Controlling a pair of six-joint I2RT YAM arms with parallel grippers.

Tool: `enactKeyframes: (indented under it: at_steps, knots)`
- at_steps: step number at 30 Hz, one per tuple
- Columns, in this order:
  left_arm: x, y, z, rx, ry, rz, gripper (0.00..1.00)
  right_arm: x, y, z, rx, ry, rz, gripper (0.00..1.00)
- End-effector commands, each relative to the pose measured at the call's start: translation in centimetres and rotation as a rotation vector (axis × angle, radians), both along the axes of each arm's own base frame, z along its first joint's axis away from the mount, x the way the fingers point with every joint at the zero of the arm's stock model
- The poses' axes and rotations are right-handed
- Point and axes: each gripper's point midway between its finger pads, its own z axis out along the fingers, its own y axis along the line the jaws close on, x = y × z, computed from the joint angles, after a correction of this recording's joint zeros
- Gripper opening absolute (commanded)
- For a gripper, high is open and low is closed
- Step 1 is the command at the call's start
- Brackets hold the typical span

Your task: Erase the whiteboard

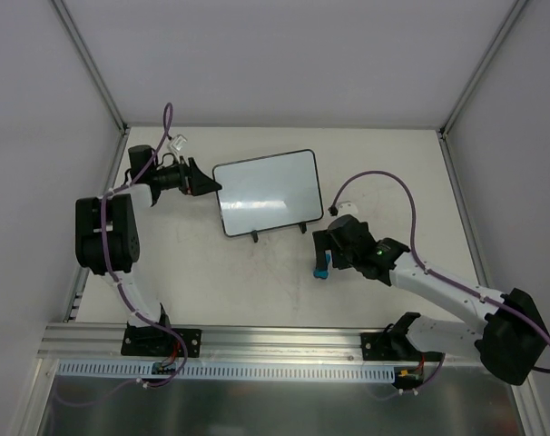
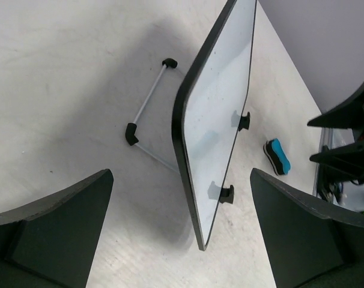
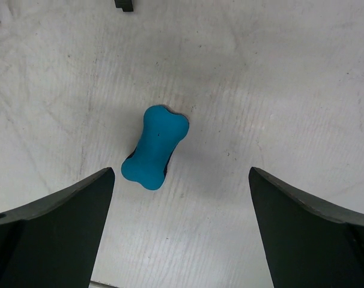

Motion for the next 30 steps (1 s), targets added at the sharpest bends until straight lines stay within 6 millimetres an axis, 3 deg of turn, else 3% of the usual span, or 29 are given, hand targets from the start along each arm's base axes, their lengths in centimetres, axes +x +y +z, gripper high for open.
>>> enactKeyframes:
  at_steps: [1,2,4,9,13,14,17,18,20,26,30]
  knots:
    - [0.2,1.8,4.1,0.001,-0.203,0.108,0.99,0.2,0.2,1.5,0.016,-0.039,0.024,0.99]
    - [-1.3,1.8,3.8,-0.045,-0.152,0.141,0.99,0.3,0.1,1.6,0.013,-0.046,0.022,0.99]
    - [-1.3,3.2,5.0,-0.058,-0.232,0.196,0.99,0.3,0.0,1.9,0.016,-0.057,0.020,0.99]
    - [-3.9,4.5,5.0,-0.067,-0.244,0.333,0.99,0.6,-0.5,3.1,0.032,-0.106,0.009,0.99]
    - [-4.8,5.8,5.6,-0.040,-0.274,0.511,0.99,0.9,-1.1,4.3,0.039,-0.154,0.007,0.99]
    - [-5.2,6.1,4.9,-0.024,-0.241,0.537,0.99,0.9,-1.4,4.4,0.039,-0.161,0.006,0.99]
    - [-6.5,7.2,5.9,0.035,-0.277,0.642,0.99,1.5,-1.7,5.7,0.078,-0.203,0.002,0.99]
    - [-7.1,7.4,5.0,0.053,-0.233,0.671,0.99,1.7,-2.1,5.7,0.082,-0.211,-0.006,0.99]
    - [-8.1,8.3,5.2,0.083,-0.266,0.755,0.99,2.0,-2.0,6.7,0.123,-0.251,0.012,0.99]
    - [-10.4,8.2,4.0,0.159,-0.242,0.826,0.99,2.5,-3.0,9.0,0.154,-0.365,0.029,0.99]
    - [-11.9,8.3,3.3,0.175,-0.237,0.857,0.99,2.3,-3.5,9.2,0.184,-0.407,0.022,0.99]
